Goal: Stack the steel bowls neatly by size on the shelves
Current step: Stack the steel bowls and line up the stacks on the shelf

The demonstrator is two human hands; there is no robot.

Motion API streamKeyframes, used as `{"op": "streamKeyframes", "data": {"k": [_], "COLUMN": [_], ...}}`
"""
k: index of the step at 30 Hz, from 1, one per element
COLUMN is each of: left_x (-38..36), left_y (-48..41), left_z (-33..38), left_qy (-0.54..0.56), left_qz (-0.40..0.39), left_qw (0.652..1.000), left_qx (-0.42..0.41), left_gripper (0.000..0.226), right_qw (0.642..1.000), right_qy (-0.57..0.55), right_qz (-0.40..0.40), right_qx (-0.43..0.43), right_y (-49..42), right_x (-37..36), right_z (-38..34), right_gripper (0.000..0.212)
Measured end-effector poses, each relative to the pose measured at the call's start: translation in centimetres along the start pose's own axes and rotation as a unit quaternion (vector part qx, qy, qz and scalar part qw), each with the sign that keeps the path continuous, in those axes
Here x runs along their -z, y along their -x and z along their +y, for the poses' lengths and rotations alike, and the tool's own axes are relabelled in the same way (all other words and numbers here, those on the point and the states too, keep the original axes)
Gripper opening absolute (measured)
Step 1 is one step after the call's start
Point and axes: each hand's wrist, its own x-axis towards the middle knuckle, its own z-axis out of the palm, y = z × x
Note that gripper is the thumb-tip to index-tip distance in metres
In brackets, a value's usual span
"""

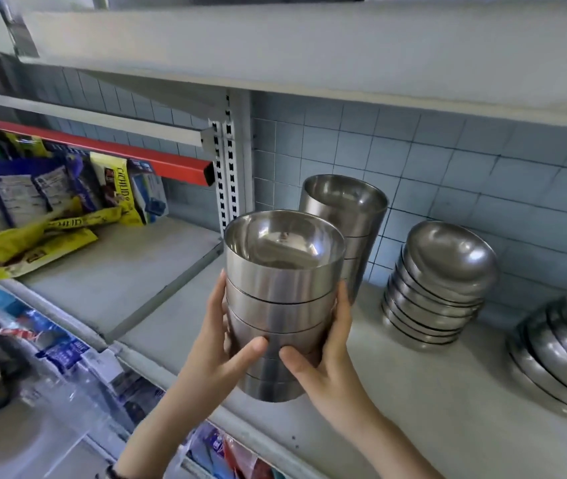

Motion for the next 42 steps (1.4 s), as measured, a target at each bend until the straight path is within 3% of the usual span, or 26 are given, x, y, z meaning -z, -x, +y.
{"op": "streamKeyframes", "data": {"k": [13,24,33,42], "left_x": [8.4,10.4,10.4,10.3], "left_y": [-10.3,-18.1,-18.6,-18.7], "left_z": [-3.4,-5.4,-9.1,-9.6], "left_qy": [-0.014,0.006,-0.032,-0.024], "left_qz": [-0.065,-0.084,-0.079,-0.079], "left_qw": [0.997,0.994,0.996,0.996], "left_qx": [-0.029,-0.063,-0.041,-0.040], "left_gripper": [0.105,0.093,0.096,0.096], "right_qw": [0.994,0.973,0.967,0.961], "right_qy": [0.080,0.177,0.210,0.230], "right_qz": [0.067,0.139,0.144,0.151], "right_qx": [0.029,0.047,-0.001,-0.012], "right_y": [-10.5,-17.2,-17.3,-17.7], "right_x": [-4.9,-5.5,-5.5,-5.7], "right_z": [3.1,4.0,7.2,7.5], "right_gripper": [0.098,0.098,0.110,0.106]}}
